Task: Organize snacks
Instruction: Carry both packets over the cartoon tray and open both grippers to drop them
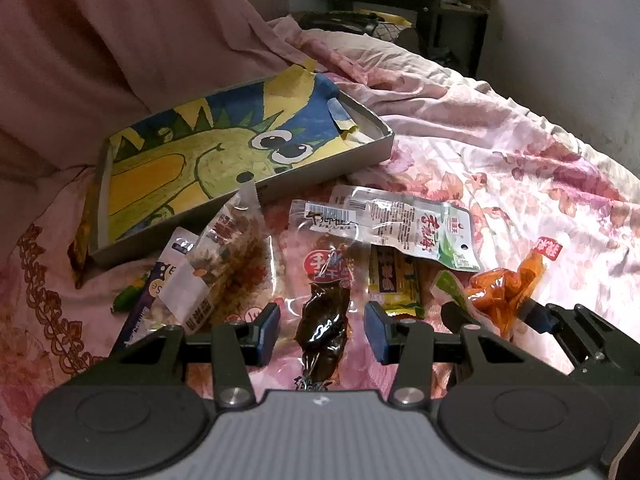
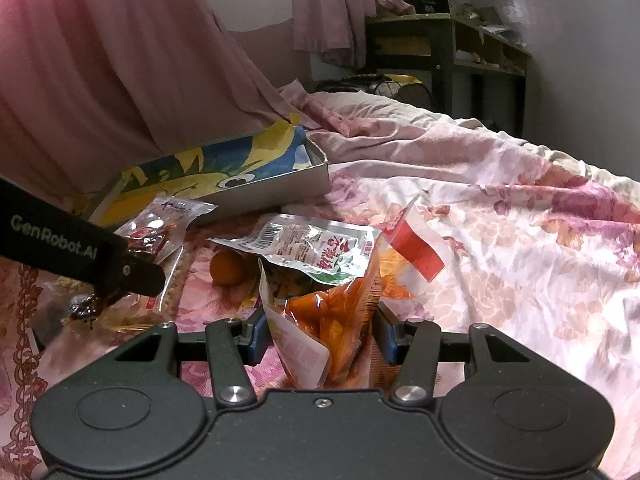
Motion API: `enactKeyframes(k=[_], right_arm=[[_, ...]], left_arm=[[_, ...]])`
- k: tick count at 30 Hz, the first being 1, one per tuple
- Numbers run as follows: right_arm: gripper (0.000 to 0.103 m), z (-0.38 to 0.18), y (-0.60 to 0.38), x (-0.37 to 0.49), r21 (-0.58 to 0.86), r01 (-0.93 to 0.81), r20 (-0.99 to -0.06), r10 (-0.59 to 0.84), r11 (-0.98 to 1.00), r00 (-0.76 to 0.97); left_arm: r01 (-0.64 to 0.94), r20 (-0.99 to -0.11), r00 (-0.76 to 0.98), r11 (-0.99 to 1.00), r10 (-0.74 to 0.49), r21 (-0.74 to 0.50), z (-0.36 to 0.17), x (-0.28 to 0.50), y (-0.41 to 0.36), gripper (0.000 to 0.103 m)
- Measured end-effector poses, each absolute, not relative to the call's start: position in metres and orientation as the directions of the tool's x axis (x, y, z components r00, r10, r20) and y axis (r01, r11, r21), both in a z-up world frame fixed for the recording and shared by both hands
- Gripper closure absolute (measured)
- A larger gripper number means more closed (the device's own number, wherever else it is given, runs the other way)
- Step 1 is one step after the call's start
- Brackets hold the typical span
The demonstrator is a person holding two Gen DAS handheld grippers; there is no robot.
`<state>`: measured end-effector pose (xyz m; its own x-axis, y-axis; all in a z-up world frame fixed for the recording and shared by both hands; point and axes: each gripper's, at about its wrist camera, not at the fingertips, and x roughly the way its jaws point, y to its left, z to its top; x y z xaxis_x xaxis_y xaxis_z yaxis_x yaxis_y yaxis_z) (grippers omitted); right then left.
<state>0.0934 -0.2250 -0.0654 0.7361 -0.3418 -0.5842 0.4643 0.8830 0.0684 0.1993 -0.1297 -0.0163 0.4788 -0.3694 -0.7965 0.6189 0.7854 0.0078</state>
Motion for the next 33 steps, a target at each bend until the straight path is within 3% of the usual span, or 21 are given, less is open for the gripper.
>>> enactKeyframes(k=[17,28,33], right_arm=[[0.049,-0.043,-0.232,0.134,-0.019,0.375,-0.5,-0.333,0.927,0.799],[0.049,-0.012,-0.262,0.202,-0.143,0.165,-0.344,-0.205,0.976,0.916],[0.049,-0.026,-0.284,0.232,-0.087,0.184,-0.33,-0.203,0.979,0.922]], left_arm=[[0.554,-0.759,0.537,0.833,-0.367,-0.011,-0.004,0.217,-0.121,0.053],[0.413,-0.638,0.701,0.911,-0.319,-0.001,0.016,0.267,-0.13,0.053],[0.378,-0.608,0.726,0.925,-0.322,-0.039,0.01,0.306,-0.142,0.053]])
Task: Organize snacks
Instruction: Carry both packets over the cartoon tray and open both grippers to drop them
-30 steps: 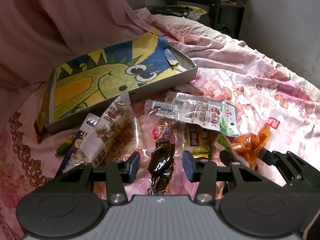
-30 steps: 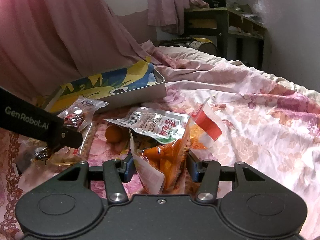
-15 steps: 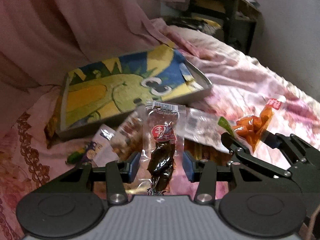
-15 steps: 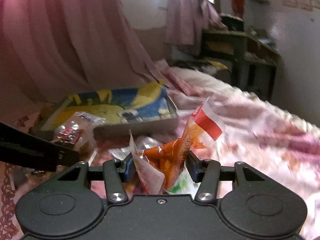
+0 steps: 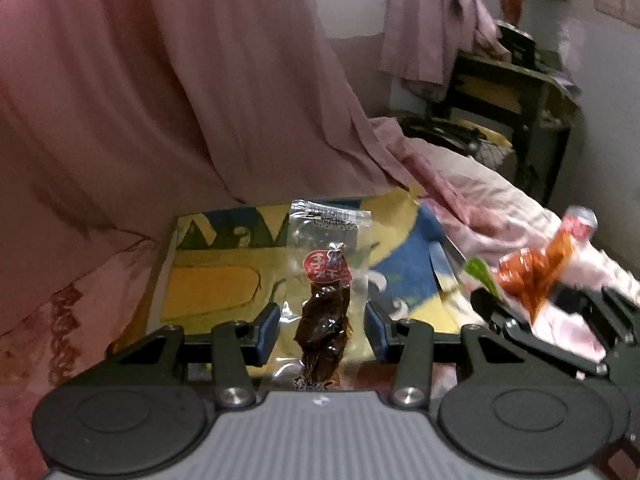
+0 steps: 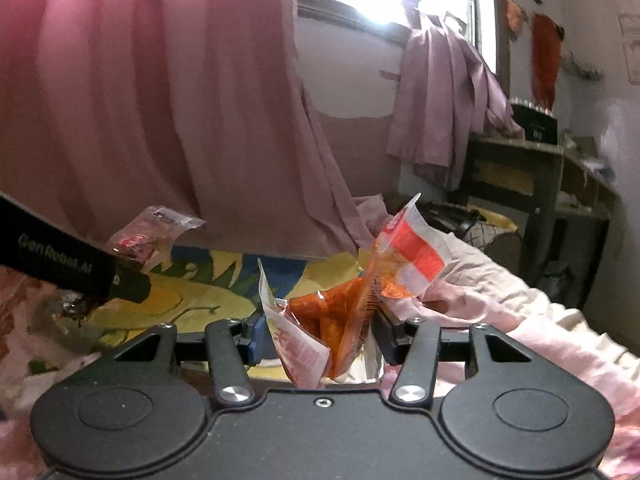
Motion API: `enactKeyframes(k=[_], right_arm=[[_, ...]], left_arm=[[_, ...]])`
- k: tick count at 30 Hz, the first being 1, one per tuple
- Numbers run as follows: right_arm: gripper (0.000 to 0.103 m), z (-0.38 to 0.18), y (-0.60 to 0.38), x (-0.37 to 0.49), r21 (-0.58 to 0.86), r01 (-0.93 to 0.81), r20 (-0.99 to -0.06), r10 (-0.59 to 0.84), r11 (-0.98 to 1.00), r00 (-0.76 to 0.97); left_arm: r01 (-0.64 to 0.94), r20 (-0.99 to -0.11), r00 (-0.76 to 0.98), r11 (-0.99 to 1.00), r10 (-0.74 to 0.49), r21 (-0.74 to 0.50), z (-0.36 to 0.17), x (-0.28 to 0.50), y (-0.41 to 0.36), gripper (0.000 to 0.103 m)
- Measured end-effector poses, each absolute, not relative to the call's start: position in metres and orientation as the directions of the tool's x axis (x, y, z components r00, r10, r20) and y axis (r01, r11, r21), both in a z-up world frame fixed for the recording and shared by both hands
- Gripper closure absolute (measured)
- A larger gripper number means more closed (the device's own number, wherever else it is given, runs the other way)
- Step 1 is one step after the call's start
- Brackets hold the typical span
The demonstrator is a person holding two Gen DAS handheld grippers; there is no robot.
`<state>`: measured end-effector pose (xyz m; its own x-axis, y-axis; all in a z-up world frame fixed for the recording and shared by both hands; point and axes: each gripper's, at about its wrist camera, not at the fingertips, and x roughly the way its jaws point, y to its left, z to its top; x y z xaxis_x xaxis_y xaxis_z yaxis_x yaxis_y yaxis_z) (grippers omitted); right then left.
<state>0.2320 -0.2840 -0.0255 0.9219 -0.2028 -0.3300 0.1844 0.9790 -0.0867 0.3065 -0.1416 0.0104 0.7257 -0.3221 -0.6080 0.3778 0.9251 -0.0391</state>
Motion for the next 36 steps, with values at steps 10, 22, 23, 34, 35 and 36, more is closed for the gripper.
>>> enactKeyframes(k=[10,22,23,34,35,36], right_arm=[[0.049,-0.056,-0.311,0.294,-0.055,0.167,-0.374,-0.175,0.984,0.911],[0.048,-0.082,-0.299,0.311,-0.071,0.064,-0.485,-0.091,0.995,0.87],[0.048,-0.083,-0.299,0.311,-0.068,0.063,-0.492,-0.088,0.996,0.866],[0.016,-0.08,-0.302,0.313,-0.057,0.053,-0.506,-0.075,0.997,0.859],[0.015,-0.079,-0.302,0.312,-0.056,0.05,-0.504,-0.071,0.997,0.861],[0.014,-0.078,-0.303,0.311,-0.057,0.049,-0.503,-0.072,0.997,0.861]], left_arm=[[0.347,-0.658,0.684,0.934,-0.316,-0.088,-0.029,0.38,-0.156,0.053],[0.313,-0.739,0.619,0.947,-0.267,-0.08,-0.06,0.404,-0.159,0.052],[0.31,-0.742,0.617,0.947,-0.263,-0.078,-0.06,0.404,-0.16,0.053],[0.262,-0.768,0.601,0.962,-0.22,-0.071,-0.061,0.401,-0.157,0.036],[0.257,-0.767,0.604,0.964,-0.216,-0.069,-0.059,0.4,-0.157,0.032],[0.25,-0.765,0.608,0.966,-0.21,-0.067,-0.057,0.398,-0.156,0.028]])
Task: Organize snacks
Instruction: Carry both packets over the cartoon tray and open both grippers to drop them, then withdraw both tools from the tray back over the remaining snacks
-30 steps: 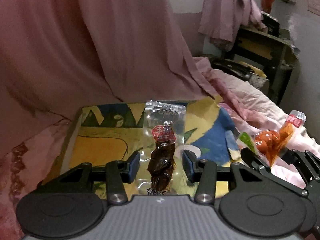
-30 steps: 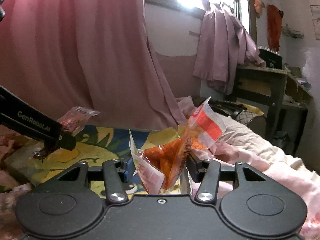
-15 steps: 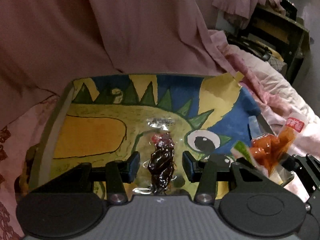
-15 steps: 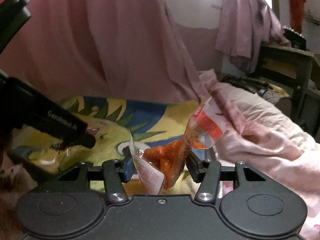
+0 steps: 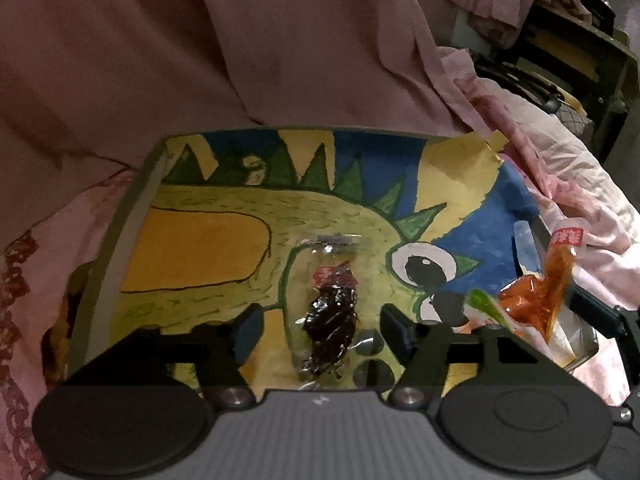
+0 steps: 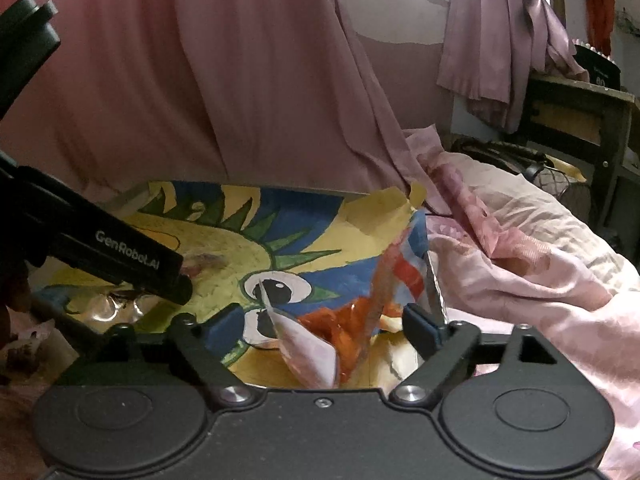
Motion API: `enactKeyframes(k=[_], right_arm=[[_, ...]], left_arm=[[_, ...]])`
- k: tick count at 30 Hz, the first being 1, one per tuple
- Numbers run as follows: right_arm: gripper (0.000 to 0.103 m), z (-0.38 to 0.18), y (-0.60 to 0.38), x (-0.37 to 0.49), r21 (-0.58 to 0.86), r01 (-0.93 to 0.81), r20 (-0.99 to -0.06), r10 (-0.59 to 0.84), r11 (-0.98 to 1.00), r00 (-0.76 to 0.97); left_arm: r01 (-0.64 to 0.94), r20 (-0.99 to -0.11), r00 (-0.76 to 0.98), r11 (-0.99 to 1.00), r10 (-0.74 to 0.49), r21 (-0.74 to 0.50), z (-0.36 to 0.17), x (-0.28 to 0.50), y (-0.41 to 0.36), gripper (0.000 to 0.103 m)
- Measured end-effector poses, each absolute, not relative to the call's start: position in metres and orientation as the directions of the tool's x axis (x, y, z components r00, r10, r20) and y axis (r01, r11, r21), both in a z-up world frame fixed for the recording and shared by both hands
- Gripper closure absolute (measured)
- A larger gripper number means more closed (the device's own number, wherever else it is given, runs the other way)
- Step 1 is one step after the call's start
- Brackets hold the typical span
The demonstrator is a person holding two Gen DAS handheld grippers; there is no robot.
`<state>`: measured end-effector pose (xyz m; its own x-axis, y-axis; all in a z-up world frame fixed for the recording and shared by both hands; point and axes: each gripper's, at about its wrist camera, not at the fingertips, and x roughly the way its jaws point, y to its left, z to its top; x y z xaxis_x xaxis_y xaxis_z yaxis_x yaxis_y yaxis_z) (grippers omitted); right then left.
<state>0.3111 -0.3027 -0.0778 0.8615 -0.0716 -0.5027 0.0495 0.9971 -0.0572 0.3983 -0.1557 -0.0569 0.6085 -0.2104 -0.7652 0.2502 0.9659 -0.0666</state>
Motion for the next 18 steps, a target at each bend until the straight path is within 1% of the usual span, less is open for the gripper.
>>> enactKeyframes(k=[1,3,4,6,8,11,15,18], right_arm=[[0.013,-0.076,-0.303,0.31,-0.058,0.051,-0.5,-0.073,0.997,0.863],[0.008,-0.071,-0.304,0.306,-0.055,0.055,-0.489,-0.075,0.997,0.869],[0.006,-0.069,-0.304,0.303,-0.055,0.057,-0.48,-0.077,0.997,0.874],[0.005,-0.06,-0.305,0.296,-0.055,0.062,-0.455,-0.081,0.997,0.887],[0.002,-0.051,-0.306,0.288,-0.053,0.069,-0.431,-0.085,0.996,0.898],[0.001,-0.036,-0.31,0.272,-0.031,0.088,-0.397,-0.093,0.996,0.913],[0.001,-0.017,-0.317,0.247,0.019,0.117,-0.369,-0.102,0.993,0.924],[0.001,-0.003,-0.316,0.226,0.035,0.121,-0.342,-0.102,0.992,0.934]], left_arm=[[0.242,-0.76,0.616,0.968,-0.207,-0.067,-0.054,0.396,-0.154,0.026],[0.228,-0.747,0.633,0.971,-0.205,-0.074,-0.046,0.391,-0.151,0.018],[0.22,-0.737,0.644,0.972,-0.206,-0.079,-0.042,0.387,-0.148,0.016],[0.21,-0.717,0.667,0.974,-0.204,-0.083,-0.033,0.379,-0.144,0.007],[0.194,-0.692,0.697,0.978,-0.189,-0.072,-0.025,0.368,-0.14,0.002],[0.175,-0.655,0.733,0.982,-0.182,-0.077,-0.014,0.35,-0.131,0.001],[0.129,-0.609,0.773,0.984,-0.178,-0.123,0.0,0.319,-0.115,0.001],[0.114,-0.57,0.805,0.986,-0.164,-0.122,0.009,0.29,-0.105,0.0]])
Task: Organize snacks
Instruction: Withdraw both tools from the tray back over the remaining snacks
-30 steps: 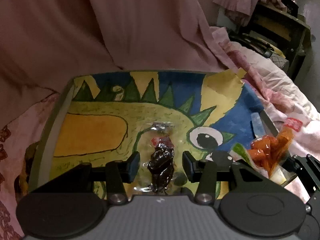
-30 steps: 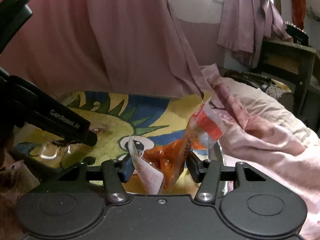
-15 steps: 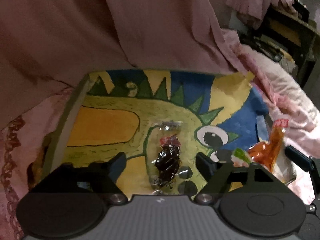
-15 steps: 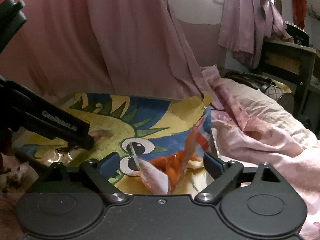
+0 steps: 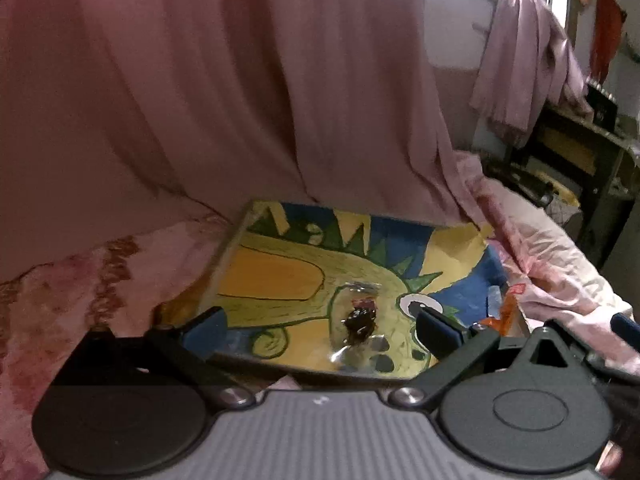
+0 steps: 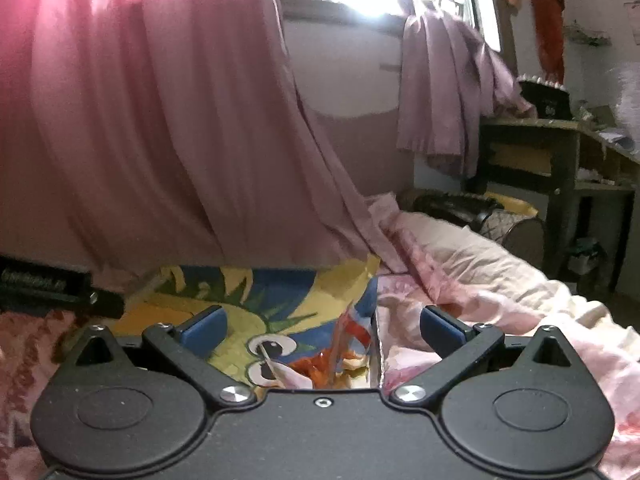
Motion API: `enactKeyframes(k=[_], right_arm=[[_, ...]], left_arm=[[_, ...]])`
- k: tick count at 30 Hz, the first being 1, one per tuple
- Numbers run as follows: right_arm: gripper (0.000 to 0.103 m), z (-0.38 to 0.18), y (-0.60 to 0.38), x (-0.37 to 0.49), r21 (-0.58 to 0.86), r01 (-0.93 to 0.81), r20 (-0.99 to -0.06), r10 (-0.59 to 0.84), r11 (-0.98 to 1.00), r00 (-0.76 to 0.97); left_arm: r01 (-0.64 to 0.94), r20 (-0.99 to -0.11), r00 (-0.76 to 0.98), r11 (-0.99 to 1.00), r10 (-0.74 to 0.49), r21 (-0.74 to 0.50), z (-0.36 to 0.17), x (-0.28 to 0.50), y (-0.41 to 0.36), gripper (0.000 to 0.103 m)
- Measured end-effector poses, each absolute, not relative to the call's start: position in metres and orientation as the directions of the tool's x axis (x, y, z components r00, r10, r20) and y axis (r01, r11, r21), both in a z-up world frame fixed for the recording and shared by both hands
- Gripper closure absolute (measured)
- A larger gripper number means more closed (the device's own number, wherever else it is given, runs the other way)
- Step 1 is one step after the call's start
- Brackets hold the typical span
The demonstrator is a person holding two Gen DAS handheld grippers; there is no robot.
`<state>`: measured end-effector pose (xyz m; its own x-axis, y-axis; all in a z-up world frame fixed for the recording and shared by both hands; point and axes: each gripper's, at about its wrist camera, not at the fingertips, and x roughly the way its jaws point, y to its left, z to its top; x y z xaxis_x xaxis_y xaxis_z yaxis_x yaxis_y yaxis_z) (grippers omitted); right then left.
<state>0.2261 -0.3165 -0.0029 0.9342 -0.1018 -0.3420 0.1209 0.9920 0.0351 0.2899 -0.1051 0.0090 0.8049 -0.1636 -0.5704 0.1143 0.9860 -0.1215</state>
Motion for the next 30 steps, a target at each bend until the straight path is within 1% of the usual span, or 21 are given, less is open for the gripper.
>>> enactKeyframes(k=[6,11,16,22,27,30], right_arm=[[0.001,0.024,-0.307,0.175,0.077,0.115,-0.282,-0.089,0.99,0.955],[0.001,0.034,-0.292,0.131,0.083,0.099,-0.265,-0.073,0.992,0.961],[0.001,0.036,-0.278,0.088,0.093,0.109,-0.293,-0.078,0.99,0.953],[0.001,0.034,-0.265,0.046,0.125,0.148,-0.334,-0.099,0.981,0.937],[0.001,0.029,-0.252,0.027,0.099,0.159,-0.373,-0.111,0.982,0.921],[0.001,0.024,-0.246,0.019,0.089,0.16,-0.413,-0.109,0.983,0.904]], left_arm=[[0.112,-0.513,0.845,0.988,-0.152,-0.109,0.021,0.235,-0.083,0.0],[0.129,-0.476,0.864,0.986,-0.163,-0.103,0.025,0.196,-0.071,0.0],[0.168,-0.472,0.86,0.981,-0.194,-0.097,0.025,0.163,-0.06,0.0],[0.175,-0.494,0.846,0.979,-0.202,-0.101,0.016,0.129,-0.045,0.0],[0.176,-0.508,0.836,0.979,-0.205,-0.106,0.007,0.105,-0.031,0.0],[0.175,-0.511,0.835,0.979,-0.203,-0.103,0.001,0.092,-0.024,0.0]])
